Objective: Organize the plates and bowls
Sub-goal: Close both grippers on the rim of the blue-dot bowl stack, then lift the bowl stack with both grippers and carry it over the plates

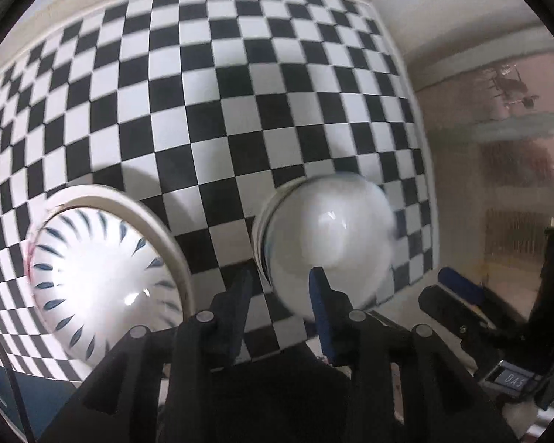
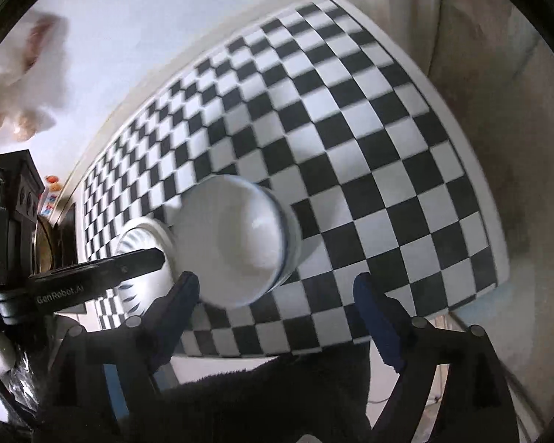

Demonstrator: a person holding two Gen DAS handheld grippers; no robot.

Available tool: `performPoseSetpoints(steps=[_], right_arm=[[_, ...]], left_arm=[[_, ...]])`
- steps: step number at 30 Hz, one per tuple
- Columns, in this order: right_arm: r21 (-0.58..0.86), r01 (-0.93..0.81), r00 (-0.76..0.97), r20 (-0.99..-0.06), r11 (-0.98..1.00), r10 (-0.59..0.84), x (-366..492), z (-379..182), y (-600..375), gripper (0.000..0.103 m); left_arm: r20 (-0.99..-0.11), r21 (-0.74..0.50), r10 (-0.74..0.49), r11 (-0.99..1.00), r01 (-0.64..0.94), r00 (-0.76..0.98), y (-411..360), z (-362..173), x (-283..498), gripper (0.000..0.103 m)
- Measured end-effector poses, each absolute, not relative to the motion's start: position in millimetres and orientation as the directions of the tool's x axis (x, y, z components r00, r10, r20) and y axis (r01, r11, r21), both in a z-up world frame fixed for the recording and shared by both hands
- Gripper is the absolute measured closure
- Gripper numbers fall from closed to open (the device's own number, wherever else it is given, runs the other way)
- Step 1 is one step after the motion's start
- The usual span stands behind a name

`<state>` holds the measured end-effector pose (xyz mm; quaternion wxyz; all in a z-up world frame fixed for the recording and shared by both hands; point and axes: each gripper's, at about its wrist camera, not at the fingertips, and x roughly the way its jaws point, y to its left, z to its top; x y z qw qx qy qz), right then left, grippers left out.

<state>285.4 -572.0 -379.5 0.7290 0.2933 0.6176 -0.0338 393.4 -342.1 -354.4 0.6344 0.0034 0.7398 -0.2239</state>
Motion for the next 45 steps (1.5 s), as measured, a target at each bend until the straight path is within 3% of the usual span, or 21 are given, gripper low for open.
performPoseSetpoints(steps=[15,16,26,29,32,45], right_arm=[[0.482,0.449,0.138,-0.87,0.753,0.474,325.4,-482.3,-572.8,0.015],[0.479,0.445,0.135,-0.871,0.757,0.472,328.7,-486.6,-571.0,0.015],[0.498,0.445,0.067,-0.847,0.744,0.527,349.9,-524.6,-558.9,0.016],[0.515,0.447,0.076,-0.836,0.731,0.543,353.9,-527.0,-556.7,0.024],[0.561,0.447,0.092,-0.803,0.696,0.588,358.6,-530.8,-551.6,0.045],[0.584,0.504,0.083,-0.766,0.636,0.637,356.3,-539.5,-554.4,0.048]], left_arm=[[-0.931,-0.301,-0.211,0.904,0.303,-0.297,-374.9,-424.0,418.5,0.073],[-0.928,-0.307,-0.214,0.904,0.298,-0.306,-375.4,-428.7,418.5,0.069],[-0.888,-0.398,-0.294,0.876,0.273,-0.354,-384.5,-443.7,430.9,0.06],[-0.879,-0.424,-0.316,0.861,0.282,-0.358,-385.6,-446.6,433.1,0.058],[-0.873,-0.441,-0.335,0.852,0.281,-0.354,-384.3,-447.2,433.3,0.058],[-0.874,-0.42,-0.321,0.876,0.237,-0.364,-376.0,-445.0,426.9,0.061]])
